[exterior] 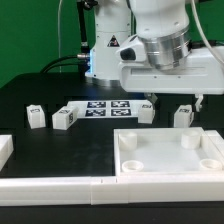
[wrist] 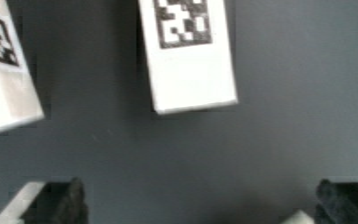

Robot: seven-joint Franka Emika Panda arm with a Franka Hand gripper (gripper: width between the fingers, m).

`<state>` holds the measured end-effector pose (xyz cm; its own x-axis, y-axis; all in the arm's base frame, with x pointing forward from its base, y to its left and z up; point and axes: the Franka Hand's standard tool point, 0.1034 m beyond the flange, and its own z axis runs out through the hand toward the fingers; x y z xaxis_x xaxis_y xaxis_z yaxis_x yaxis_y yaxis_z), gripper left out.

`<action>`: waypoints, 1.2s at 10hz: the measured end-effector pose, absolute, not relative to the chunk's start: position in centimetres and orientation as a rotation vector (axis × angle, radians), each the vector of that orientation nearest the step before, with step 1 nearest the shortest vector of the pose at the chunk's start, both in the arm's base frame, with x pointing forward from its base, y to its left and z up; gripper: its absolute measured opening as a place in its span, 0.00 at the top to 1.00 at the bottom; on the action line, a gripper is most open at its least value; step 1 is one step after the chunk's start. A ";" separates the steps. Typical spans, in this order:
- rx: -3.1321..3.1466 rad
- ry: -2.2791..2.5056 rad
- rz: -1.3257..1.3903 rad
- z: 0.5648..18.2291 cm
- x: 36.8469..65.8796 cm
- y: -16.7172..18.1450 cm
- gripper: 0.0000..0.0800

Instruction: Assemble one leg

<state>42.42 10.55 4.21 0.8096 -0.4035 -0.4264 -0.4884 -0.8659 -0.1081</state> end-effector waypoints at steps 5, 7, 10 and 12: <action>-2.603 0.656 1.082 3.8 39.4 12.0 0.19; -2.624 0.631 1.088 3.6 38.7 13.4 0.19; -2.638 0.601 1.090 2.8 38.5 14.4 0.19; -2.639 0.589 1.074 1.7 38.5 14.0 0.19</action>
Offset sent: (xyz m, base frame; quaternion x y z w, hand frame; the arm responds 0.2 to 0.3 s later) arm -0.0247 0.0176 0.0051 -0.0093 -0.2693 0.0244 0.9627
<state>38.47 13.99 1.69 0.6505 -0.2771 -0.7072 -0.4471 -0.8924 -0.0616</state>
